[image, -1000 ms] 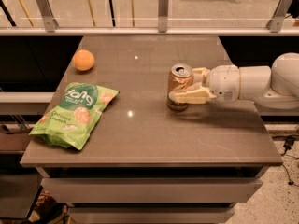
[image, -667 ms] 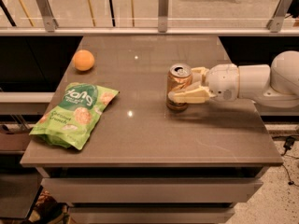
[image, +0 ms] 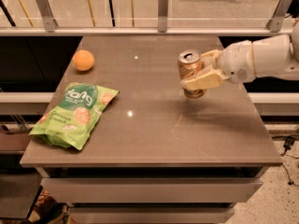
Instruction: Knock orange can over
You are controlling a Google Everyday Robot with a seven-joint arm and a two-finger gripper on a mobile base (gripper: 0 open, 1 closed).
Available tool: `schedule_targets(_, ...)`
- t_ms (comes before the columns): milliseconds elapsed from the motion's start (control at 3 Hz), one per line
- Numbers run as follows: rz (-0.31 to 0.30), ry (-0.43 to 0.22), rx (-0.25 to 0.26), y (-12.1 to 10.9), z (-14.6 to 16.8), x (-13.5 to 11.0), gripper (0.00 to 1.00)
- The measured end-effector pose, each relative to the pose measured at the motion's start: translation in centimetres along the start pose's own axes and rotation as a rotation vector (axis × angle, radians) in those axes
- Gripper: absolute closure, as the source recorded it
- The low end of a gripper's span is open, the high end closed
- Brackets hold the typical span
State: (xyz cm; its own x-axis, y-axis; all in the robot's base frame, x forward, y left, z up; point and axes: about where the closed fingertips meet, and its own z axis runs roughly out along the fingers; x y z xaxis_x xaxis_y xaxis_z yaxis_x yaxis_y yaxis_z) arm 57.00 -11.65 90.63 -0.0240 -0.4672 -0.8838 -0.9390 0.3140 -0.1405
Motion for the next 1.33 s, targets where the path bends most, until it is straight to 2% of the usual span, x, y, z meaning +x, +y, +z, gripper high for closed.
schedule_targets(333, -0.012, 0.116, 0.051, -0.9, -2.4, -0.4, 1.00)
schedule_targets(667, -0.024, 0.232, 0.084, -0.7, -3.9, -0.1, 1.00)
schedule_targets(1000, -0.031, 0.359, 0.105, 0.2, -5.0, 0.8, 1.00)
schedule_targets(1333, -0.040, 0.498, 0.104, 1.3, -4.8, 2.0, 1.00)
